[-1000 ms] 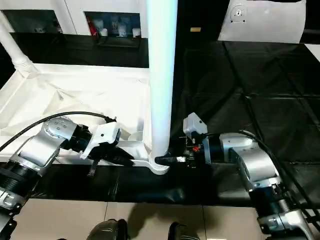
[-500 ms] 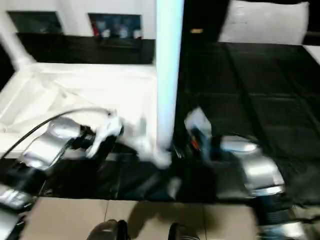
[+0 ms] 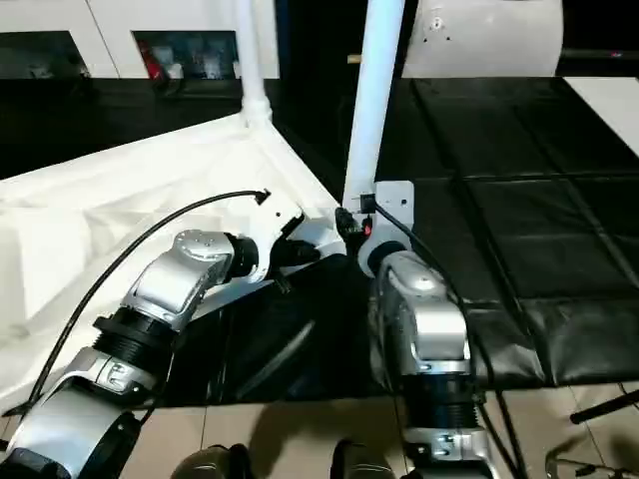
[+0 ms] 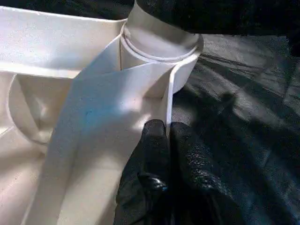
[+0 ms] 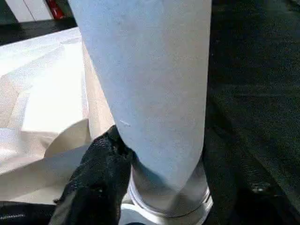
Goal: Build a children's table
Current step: Rotate leg to tighten
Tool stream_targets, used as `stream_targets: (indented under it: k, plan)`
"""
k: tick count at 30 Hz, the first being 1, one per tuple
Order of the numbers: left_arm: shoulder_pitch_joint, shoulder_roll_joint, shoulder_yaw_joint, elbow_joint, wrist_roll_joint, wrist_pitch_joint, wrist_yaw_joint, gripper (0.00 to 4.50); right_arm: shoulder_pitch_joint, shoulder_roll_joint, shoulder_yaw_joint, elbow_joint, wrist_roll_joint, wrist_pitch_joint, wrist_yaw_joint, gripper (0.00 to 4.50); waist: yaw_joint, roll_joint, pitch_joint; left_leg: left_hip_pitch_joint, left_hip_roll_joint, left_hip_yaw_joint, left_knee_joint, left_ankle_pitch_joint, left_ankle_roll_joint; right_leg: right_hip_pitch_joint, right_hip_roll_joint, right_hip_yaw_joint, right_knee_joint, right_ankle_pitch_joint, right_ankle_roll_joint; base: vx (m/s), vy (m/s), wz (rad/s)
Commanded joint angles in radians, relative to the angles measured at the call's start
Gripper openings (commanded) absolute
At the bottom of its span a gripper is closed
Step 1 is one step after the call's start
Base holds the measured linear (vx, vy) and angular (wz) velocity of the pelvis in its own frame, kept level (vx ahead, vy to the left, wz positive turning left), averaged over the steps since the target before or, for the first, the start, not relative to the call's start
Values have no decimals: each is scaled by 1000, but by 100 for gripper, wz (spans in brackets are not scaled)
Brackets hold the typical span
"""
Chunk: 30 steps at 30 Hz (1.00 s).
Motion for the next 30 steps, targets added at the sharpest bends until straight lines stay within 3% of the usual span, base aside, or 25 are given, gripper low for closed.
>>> stream_targets:
  k: [1, 3, 10, 12, 14, 19, 20, 21, 23, 30]
  plan:
    - [-21, -36, -30, -41, -14, -9, -3, 0, 24, 63, 118, 18, 51, 17, 95, 290, 4, -6, -72, 12, 60, -27, -70, -167, 63, 47, -97, 59, -73, -253, -187, 0, 0, 0]
    - [-17, -27, -30, -45, -14, -4, -10, 0, 28, 47, 116, 13, 42, 4, 99, 305, 5, -7, -73, 12, 59, -24, -67, -137, 77, 48, -95, 59, -70, -225, -197, 28, -20, 2]
    - [10, 57, -50, -54, -12, -38, -97, 0, 104, -145, 106, -70, 41, -31, 243, 359, 8, -9, -77, 8, 63, -24, -63, -88, 119, 59, -92, 57, -56, -124, -230, 0, 0, 0]
    - [14, 71, -55, -56, -11, -45, -114, 0, 119, -173, 100, -84, 51, -34, 279, 373, 8, -11, -76, 5, 61, -25, -62, -93, 122, 62, -94, 55, -58, -139, -230, 0, 0, 0]
    - [27, 119, -76, -62, -7, -85, -184, 0, 150, -263, 87, -115, 82, -56, 399, 383, 10, -12, -76, 5, 62, -25, -61, -100, 129, 64, -93, 56, -59, -150, -225, 0, 0, 0]
    - [44, 187, -101, -72, -19, -122, -288, 0, 165, -380, 88, -128, 126, -96, 563, 430, 12, -10, -72, 10, 66, -23, -62, -138, 123, 57, -93, 54, -67, -230, -222, 0, 0, 0]
    - [46, 197, -106, -71, -22, -137, -308, 0, 165, -400, 91, -128, 131, -103, 590, 430, 13, -10, -71, 11, 66, -24, -63, -141, 120, 56, -93, 54, -68, -240, -220, 0, 0, 0]
    - [54, 224, -121, -67, -33, -185, -371, 0, 160, -457, 104, -117, 147, -123, 689, 430, 13, -3, -71, 11, 65, -24, -63, -148, 117, 56, -91, 53, -70, -241, -218, 0, 0, 0]
    - [60, 245, -135, -60, -41, -235, -423, 0, 151, -503, 116, -104, 167, -133, 771, 430, 17, -4, -73, 11, 68, -24, -62, -142, 124, 58, -92, 55, -65, -213, -224, 0, 0, 0]
    - [65, 318, -183, -57, -44, -362, -587, 0, 84, -565, 168, -40, 226, -155, 985, 413, 37, -6, -78, 14, 76, -22, -58, -118, 137, 55, -93, 53, -52, -156, -263, 0, 0, 0]
